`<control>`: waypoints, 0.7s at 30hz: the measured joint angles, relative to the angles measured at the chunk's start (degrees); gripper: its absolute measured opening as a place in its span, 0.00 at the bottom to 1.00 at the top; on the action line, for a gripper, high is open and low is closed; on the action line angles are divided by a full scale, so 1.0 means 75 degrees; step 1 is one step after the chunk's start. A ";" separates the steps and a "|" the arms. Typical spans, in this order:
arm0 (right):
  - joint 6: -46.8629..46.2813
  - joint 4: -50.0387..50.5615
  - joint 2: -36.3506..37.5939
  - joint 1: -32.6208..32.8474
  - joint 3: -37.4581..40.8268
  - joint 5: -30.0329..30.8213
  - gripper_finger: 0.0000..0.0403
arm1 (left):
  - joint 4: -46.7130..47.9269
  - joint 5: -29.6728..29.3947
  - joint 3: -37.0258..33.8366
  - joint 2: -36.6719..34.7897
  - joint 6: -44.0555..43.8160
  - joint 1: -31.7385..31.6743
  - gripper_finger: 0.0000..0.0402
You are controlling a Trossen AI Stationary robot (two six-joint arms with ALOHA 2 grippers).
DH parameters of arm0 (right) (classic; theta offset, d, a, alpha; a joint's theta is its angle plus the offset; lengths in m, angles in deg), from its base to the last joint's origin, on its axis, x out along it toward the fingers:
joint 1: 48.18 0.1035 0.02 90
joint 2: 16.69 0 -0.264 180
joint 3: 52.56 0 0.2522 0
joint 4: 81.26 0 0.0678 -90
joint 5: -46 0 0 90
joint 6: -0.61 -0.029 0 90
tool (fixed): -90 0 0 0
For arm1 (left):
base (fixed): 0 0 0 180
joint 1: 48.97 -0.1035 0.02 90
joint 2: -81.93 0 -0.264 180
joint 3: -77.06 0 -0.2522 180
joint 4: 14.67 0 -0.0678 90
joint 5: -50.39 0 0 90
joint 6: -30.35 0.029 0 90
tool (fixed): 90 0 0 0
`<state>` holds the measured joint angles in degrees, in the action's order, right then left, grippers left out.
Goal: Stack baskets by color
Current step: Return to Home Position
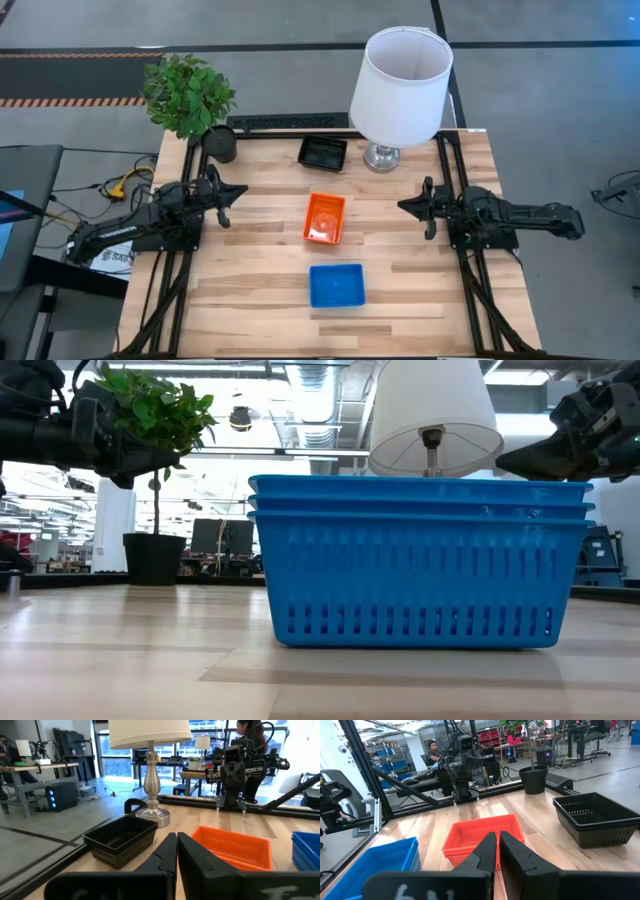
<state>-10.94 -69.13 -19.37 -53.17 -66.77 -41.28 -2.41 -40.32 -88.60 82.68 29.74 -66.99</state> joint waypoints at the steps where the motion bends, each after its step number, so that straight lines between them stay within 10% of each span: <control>1: 0.0001 0.0000 0.0000 0.0000 0.0000 0.0000 0.11 | 0.0000 0.0000 0.0000 0.0000 -0.0002 0.0000 0.00; 21: -0.0003 -0.0011 0.0000 0.0000 0.0006 0.0009 0.11 | 0.0000 0.0006 -0.0009 0.0000 0.0050 0.0000 0.00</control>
<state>-10.96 -69.21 -19.37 -53.17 -66.73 -41.21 -2.41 -40.28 -88.66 82.68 30.11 -66.99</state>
